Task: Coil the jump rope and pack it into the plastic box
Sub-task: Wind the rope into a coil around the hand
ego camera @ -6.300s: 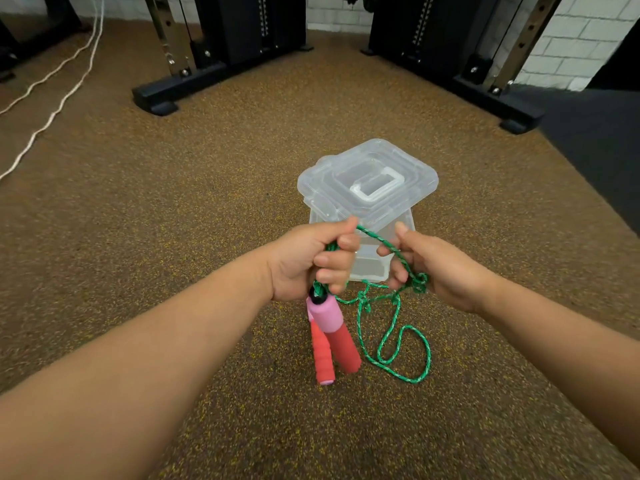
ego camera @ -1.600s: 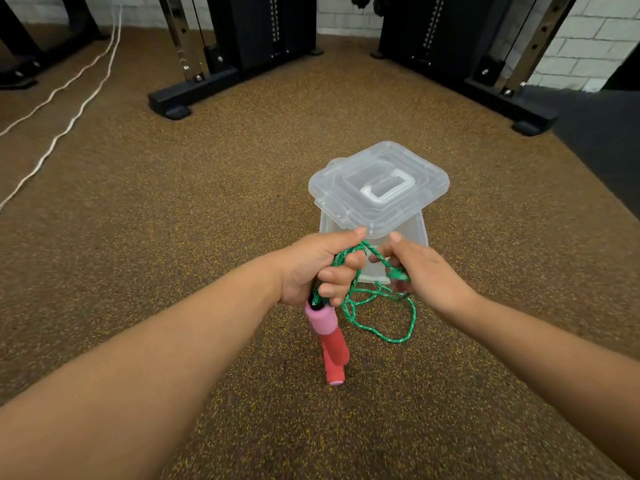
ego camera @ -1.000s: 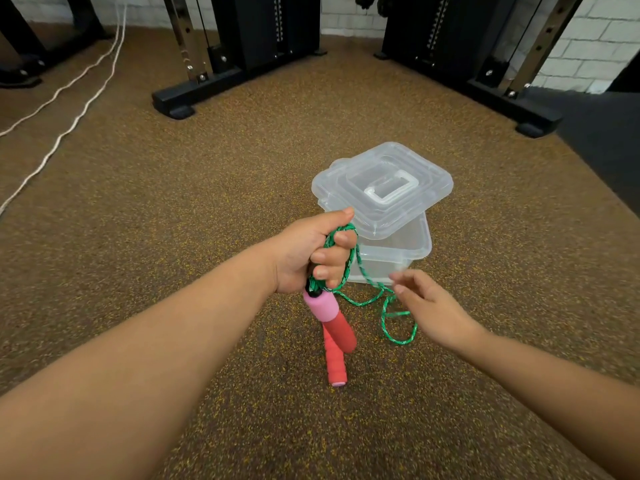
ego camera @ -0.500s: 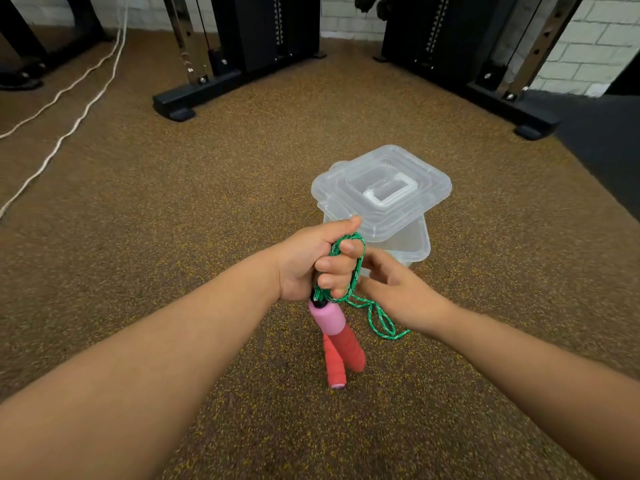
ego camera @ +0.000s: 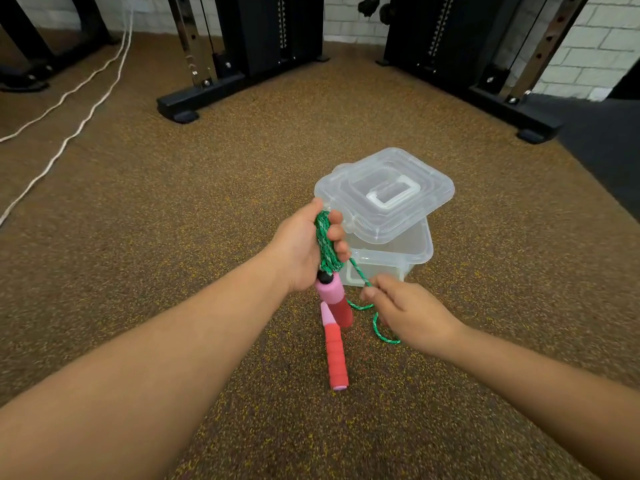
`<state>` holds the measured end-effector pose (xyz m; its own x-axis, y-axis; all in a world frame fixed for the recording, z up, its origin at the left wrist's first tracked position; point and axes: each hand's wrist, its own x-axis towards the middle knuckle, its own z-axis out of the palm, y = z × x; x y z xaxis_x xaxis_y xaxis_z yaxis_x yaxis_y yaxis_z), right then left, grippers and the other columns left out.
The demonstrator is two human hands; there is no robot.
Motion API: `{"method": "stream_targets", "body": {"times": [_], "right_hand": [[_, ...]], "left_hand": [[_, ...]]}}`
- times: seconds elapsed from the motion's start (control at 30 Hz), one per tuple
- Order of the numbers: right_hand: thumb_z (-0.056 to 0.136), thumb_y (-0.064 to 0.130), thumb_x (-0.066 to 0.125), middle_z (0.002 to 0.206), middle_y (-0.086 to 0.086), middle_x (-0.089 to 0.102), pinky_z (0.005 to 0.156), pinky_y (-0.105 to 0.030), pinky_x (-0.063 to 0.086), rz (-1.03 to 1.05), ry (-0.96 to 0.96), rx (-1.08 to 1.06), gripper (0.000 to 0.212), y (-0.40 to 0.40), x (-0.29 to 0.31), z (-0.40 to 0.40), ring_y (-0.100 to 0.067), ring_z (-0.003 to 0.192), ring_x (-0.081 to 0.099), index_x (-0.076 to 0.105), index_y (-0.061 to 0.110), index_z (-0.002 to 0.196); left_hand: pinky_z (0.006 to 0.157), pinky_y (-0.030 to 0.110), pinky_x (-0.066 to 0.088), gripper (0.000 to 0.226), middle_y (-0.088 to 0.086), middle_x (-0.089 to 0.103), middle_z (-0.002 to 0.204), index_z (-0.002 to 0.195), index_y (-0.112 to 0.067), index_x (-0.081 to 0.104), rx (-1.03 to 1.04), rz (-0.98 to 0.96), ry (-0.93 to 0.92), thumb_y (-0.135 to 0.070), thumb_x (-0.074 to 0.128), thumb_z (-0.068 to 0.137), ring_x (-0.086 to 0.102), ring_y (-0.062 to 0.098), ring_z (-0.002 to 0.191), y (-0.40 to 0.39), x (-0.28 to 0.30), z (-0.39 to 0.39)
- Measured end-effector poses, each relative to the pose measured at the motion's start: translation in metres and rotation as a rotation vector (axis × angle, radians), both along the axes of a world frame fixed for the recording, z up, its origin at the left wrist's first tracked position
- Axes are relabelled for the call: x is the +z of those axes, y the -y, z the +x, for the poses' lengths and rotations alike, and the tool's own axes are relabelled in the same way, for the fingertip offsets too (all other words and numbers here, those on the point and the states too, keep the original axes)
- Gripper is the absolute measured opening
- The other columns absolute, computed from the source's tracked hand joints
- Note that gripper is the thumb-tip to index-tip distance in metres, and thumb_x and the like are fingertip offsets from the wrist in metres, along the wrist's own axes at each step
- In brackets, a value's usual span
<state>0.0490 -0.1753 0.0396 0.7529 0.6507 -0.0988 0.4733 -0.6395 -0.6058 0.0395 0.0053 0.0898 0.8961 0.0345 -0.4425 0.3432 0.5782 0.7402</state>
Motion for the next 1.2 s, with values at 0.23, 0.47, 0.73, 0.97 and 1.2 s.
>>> {"method": "stream_targets", "body": {"times": [0.23,0.47,0.73,0.97,1.2], "right_hand": [[0.095,0.049,0.034,0.061,0.014,0.045,0.057,-0.03,0.035,-0.051,0.167,0.296,0.026,-0.006,0.029,-0.019,-0.003,0.06,0.045,0.041,0.039,0.072],[0.095,0.025,0.045,0.078,-0.023,0.059,0.072,-0.032,0.049,0.395,-0.188,0.163,0.022,-0.017,0.079,-0.004,-0.031,0.071,0.055,0.062,0.022,0.08],[0.097,0.025,0.046,0.052,0.031,0.054,0.064,-0.015,0.038,0.348,-0.112,-0.022,0.022,-0.008,0.073,0.03,0.011,0.058,0.05,0.057,0.021,0.079],[0.098,0.033,0.042,0.058,0.004,0.039,0.061,-0.037,0.041,0.371,-0.18,-0.144,0.026,-0.007,0.045,0.034,-0.016,0.059,0.039,0.055,0.024,0.078],[0.1,0.031,0.038,0.052,0.002,0.04,0.056,-0.035,0.034,0.414,-0.347,-0.2,0.031,-0.012,0.014,0.018,-0.014,0.049,0.036,0.056,0.024,0.076]], "left_hand": [[0.098,0.04,0.041,0.085,0.022,0.068,0.105,0.117,-0.002,0.052,-0.095,0.112,-0.017,-0.07,0.011,0.087,0.064,0.034,0.1,0.001,0.0,0.001],[0.064,0.022,0.046,0.103,0.013,0.069,0.073,0.07,-0.01,0.07,-0.447,0.235,0.009,-0.074,-0.01,0.081,0.062,0.022,0.064,0.006,0.001,-0.01],[0.058,0.028,0.047,0.099,0.009,0.059,0.049,0.094,0.0,0.064,-0.683,0.353,0.041,-0.074,-0.001,0.082,0.055,0.024,0.048,0.005,0.002,-0.011],[0.052,0.027,0.037,0.035,-0.007,0.036,0.033,0.073,-0.015,0.052,-0.68,0.267,0.089,-0.043,0.039,0.091,0.039,0.01,0.033,0.009,0.005,-0.016],[0.048,0.023,0.039,0.036,-0.008,0.032,0.033,0.068,-0.019,0.045,-0.443,0.156,0.088,-0.038,0.037,0.097,0.035,0.009,0.032,0.005,0.003,-0.012]]}}
